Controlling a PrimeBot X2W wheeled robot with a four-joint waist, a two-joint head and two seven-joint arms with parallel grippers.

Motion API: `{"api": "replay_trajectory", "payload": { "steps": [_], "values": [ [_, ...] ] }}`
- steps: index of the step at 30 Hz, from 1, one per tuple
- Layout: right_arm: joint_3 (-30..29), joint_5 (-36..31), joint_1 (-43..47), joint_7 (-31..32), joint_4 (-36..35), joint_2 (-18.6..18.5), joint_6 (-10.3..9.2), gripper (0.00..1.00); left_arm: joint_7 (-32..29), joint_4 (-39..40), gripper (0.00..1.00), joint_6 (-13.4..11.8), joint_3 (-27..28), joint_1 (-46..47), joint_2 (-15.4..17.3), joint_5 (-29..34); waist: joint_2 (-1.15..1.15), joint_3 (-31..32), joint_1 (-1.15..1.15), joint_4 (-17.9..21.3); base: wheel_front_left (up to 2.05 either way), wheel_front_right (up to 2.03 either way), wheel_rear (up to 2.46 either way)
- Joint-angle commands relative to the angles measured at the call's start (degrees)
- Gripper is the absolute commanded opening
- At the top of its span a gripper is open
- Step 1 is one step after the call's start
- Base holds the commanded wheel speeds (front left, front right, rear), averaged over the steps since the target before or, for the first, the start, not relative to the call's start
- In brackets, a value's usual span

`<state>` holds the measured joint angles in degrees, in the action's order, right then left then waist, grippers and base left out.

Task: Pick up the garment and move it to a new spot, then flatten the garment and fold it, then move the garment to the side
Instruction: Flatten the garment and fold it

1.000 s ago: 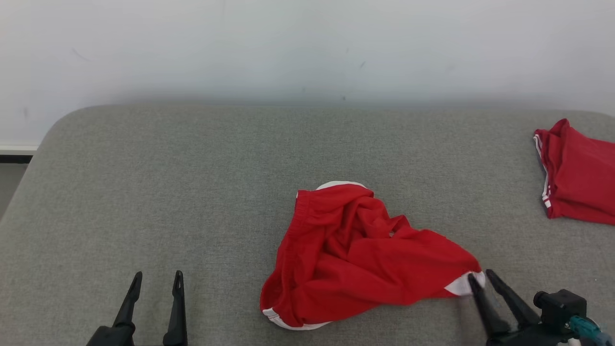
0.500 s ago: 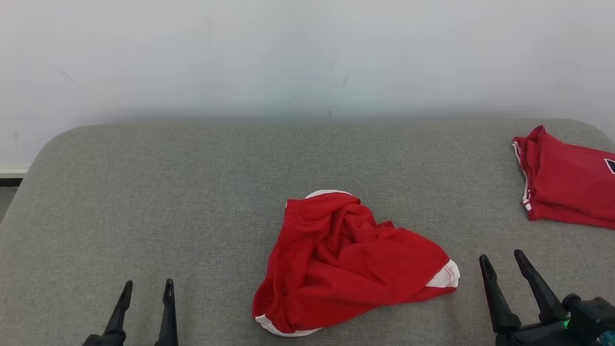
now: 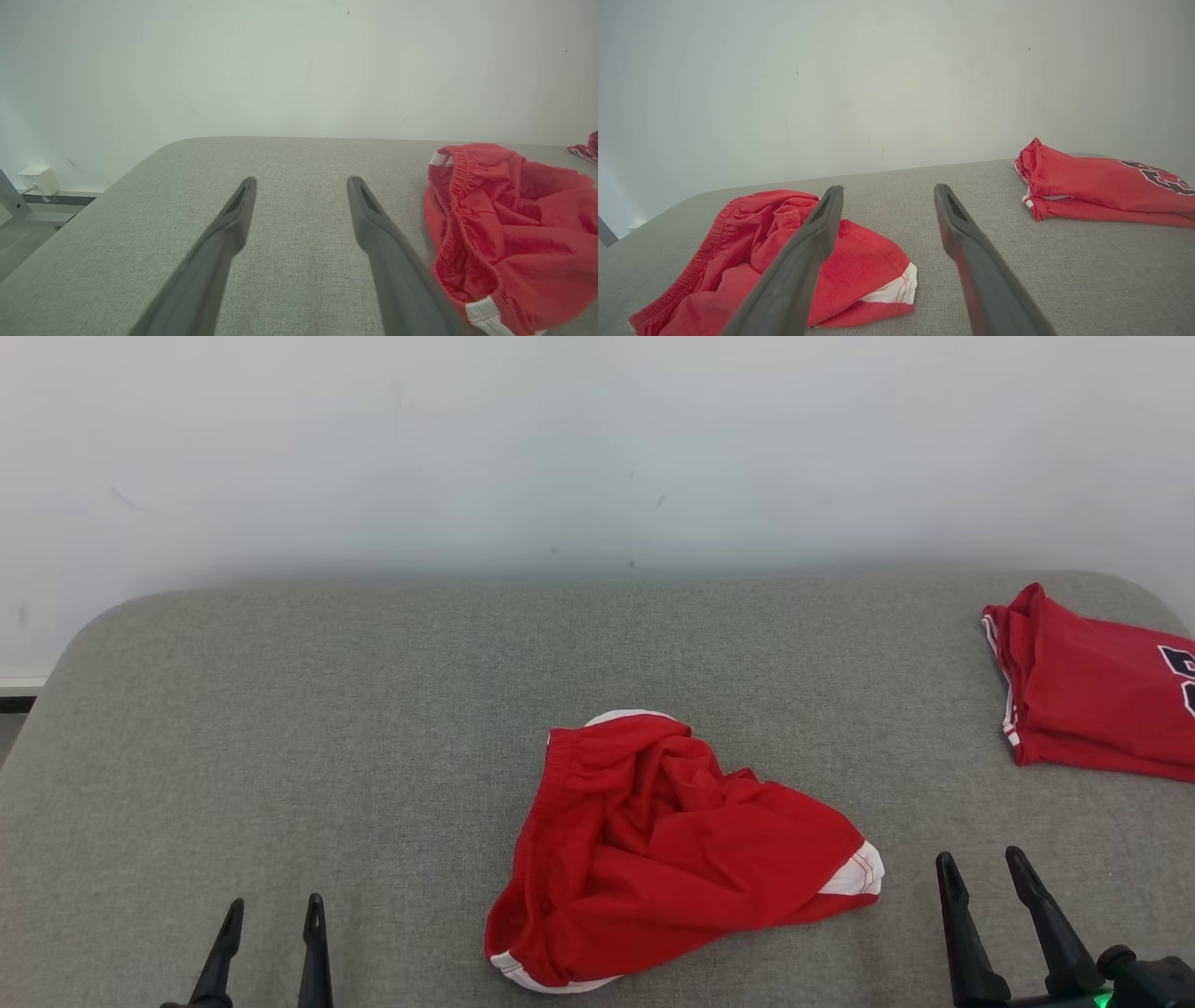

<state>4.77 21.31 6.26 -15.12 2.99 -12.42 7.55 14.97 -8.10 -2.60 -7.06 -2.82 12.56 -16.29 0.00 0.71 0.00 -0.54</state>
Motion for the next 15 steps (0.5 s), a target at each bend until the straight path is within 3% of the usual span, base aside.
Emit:
{"api": "replay_trajectory", "payload": {
  "steps": [1, 15],
  "values": [
    [-0.24, -0.54, 0.76, -0.02, -0.25, 0.52, -0.16, 1.0, 0.28, 0.23, 1.0, -0.22, 0.31, -0.89, -0.06, 0.03, 0.0, 0.05, 0.0, -0.01, 0.0, 0.0, 0.0],
    [-0.16, -1.15, 0.56, -0.01, 0.74, 1.32, -0.16, 1.0, 0.28, -0.45, 1.0, 0.19, -0.18, -0.65, 1.26, 1.72, 0.0, 0.06, 0.0, -0.29, 0.0, 0.0, 0.0]
  ]
}}
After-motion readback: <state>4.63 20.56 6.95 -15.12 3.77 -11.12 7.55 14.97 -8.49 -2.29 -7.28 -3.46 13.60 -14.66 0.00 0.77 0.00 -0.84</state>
